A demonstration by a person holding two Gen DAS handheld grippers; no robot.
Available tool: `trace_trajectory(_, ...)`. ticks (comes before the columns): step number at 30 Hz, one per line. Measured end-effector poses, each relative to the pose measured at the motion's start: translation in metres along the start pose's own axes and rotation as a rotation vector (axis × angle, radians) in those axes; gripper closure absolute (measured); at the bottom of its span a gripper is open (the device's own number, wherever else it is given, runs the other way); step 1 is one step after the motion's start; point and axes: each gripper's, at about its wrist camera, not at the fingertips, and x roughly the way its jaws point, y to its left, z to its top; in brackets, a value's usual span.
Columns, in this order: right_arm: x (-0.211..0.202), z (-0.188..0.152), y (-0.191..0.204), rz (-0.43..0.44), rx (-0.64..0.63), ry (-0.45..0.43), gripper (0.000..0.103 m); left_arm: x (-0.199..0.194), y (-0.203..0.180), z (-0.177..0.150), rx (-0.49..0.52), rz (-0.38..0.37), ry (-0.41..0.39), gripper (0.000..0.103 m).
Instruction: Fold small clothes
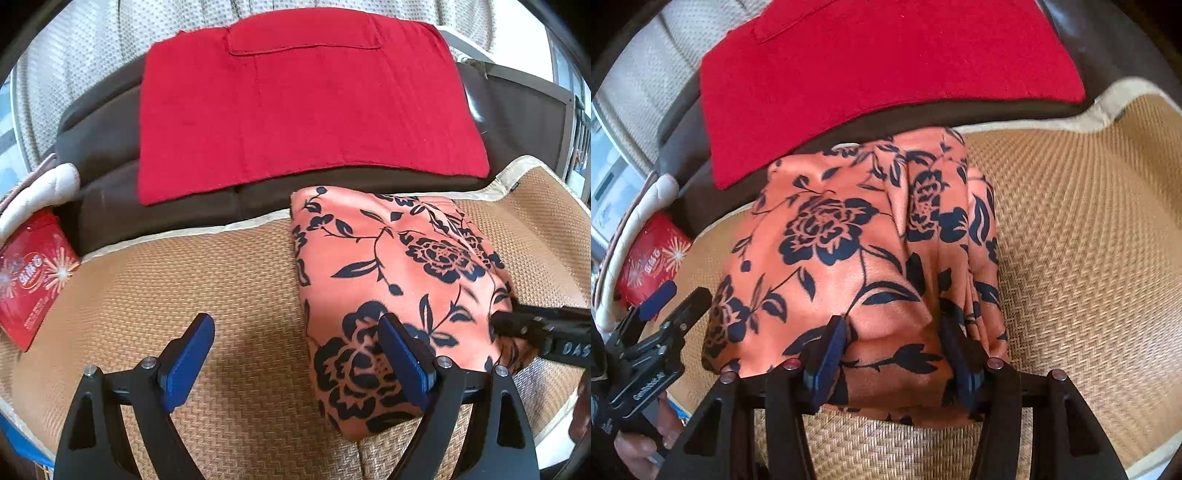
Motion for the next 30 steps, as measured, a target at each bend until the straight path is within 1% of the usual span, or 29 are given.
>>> trace_trajectory(2,-0.004,-0.004,-0.001,0.01,0.016,-0.013,0.046,-0.005,0.003,-0.006,-0.006,0.008,-0.006,0.013)
trace_trajectory(4,-0.006,-0.007,-0.003,0.014,0.028,-0.016,0.046,-0.009,0.007,-0.009,-0.018,-0.002,-0.008,0.013)
trace_trajectory(8,-0.015,-0.009,-0.002,0.015,0.04,-0.046,0.046,-0.016,0.01,-0.009,-0.014,0.0,-0.037,0.013)
trace_trajectory(10,-0.023,-0.009,-0.003,0.02,0.038,-0.089,0.046,-0.018,0.012,-0.008,-0.01,0.005,-0.049,0.013)
trace_trajectory(14,-0.044,-0.007,-0.001,0.034,0.053,-0.212,0.046,-0.016,0.014,-0.005,-0.017,0.004,-0.05,0.013)
trace_trajectory(16,-0.046,-0.003,-0.002,0.044,0.074,-0.239,0.046,-0.015,0.014,-0.004,-0.016,0.007,-0.05,0.013)
trace_trajectory(19,-0.035,0.005,-0.002,0.037,0.078,-0.225,0.046,-0.013,0.015,-0.004,-0.011,0.011,-0.049,0.013)
trace_trajectory(22,-0.023,0.006,-0.001,0.03,0.077,-0.182,0.046,-0.011,0.017,-0.004,-0.01,0.013,-0.044,0.013)
trace_trajectory(24,-0.008,0.006,-0.002,0.016,0.078,-0.12,0.046,-0.009,0.017,-0.003,-0.012,0.014,-0.042,0.013)
trace_trajectory(25,0.003,0.006,-0.004,0.0,0.085,-0.071,0.046,-0.008,0.017,-0.003,-0.011,0.013,-0.04,0.013)
trace_trajectory(26,0.011,0.004,-0.007,-0.006,0.094,-0.049,0.045,-0.007,0.017,-0.003,-0.011,0.013,-0.038,0.013)
trace_trajectory(30,0.009,0.006,-0.007,0.011,0.094,-0.06,0.043,-0.004,0.016,-0.003,-0.005,0.015,-0.034,0.013)
